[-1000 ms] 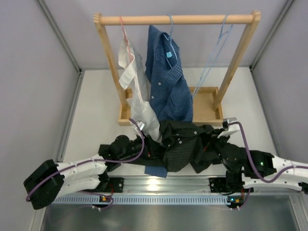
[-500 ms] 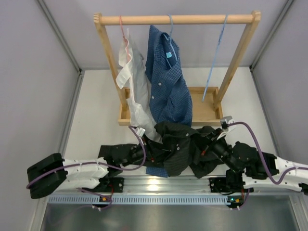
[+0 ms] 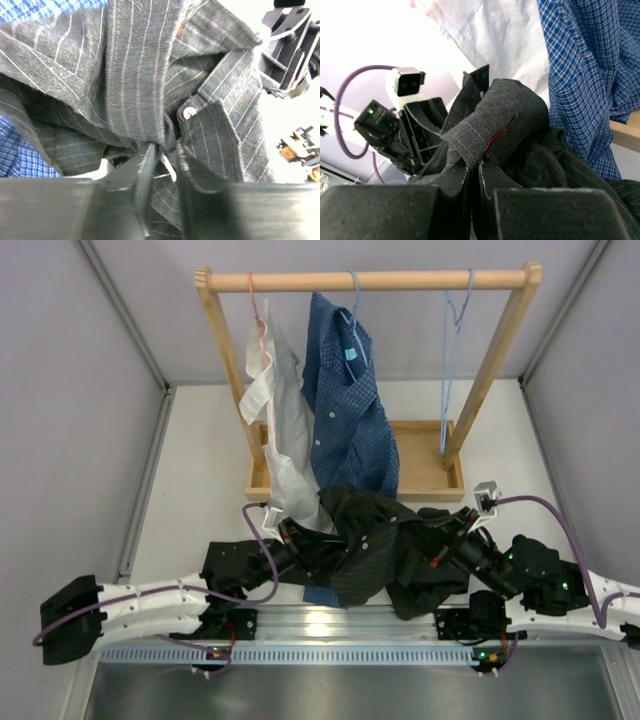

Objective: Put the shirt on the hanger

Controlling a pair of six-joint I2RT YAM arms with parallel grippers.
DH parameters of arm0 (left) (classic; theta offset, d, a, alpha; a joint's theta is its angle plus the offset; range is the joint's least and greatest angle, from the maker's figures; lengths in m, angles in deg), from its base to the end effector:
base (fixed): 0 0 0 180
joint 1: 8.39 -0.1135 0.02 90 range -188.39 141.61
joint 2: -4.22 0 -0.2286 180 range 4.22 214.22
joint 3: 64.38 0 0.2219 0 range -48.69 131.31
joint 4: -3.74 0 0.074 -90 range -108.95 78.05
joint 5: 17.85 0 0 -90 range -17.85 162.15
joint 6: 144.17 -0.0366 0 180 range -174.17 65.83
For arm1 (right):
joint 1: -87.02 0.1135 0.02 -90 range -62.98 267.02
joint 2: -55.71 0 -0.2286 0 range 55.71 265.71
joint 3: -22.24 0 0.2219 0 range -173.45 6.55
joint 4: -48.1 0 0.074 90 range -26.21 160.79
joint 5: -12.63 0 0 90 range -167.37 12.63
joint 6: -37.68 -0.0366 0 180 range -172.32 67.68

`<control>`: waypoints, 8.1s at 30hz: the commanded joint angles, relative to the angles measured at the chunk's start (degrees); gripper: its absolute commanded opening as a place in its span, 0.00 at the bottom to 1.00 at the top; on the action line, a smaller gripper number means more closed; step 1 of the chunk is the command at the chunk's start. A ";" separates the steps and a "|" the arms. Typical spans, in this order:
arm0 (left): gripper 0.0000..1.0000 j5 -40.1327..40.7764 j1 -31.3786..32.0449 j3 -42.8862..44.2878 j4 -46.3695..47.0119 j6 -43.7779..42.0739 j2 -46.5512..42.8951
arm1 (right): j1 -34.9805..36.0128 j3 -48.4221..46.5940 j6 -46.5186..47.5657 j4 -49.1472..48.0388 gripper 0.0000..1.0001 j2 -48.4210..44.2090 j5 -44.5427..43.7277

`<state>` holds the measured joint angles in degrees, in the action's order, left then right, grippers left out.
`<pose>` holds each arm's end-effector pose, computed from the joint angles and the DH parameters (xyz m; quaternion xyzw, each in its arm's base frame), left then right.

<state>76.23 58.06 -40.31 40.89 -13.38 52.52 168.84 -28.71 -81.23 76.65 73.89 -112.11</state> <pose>0.0735 -0.1621 0.2178 0.1111 0.6133 -0.6162 0.4815 0.0339 0.0893 0.3126 -0.0935 0.6790 0.4599 0.5646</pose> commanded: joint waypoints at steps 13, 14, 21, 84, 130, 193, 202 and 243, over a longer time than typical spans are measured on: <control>0.00 7.62 0.25 16.66 -39.47 -13.98 -20.86 | -0.35 4.33 -0.98 8.75 0.10 -14.65 -0.60; 0.00 6.13 0.25 17.28 -40.35 -14.60 -20.78 | -0.35 4.42 -0.02 9.19 0.16 -15.35 0.80; 0.00 -2.66 0.17 30.19 -55.71 -20.14 -9.30 | -0.35 -2.34 7.36 14.47 0.85 -6.15 11.35; 0.98 -1.55 0.17 38.05 -53.82 -14.28 0.84 | 2.99 -34.96 -0.45 36.88 0.00 23.57 -28.80; 0.55 9.37 2.98 16.58 -28.14 14.58 1.80 | -7.11 -34.79 7.55 16.85 0.00 40.54 -22.04; 0.00 41.72 3.07 66.32 -108.91 -5.29 -14.46 | -11.15 -6.05 31.01 -0.37 0.98 29.79 32.01; 0.00 42.59 3.07 69.22 -108.91 -5.64 -14.19 | -14.59 -4.46 33.66 -10.67 0.00 40.28 30.73; 0.00 23.08 3.07 58.50 -91.33 -1.16 9.45 | -11.07 -27.67 11.43 16.78 0.55 31.30 24.36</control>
<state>100.82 61.32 16.94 -55.39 -15.32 61.22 156.23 -57.46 -66.85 107.23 102.61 -93.83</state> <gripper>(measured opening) 0.025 0.573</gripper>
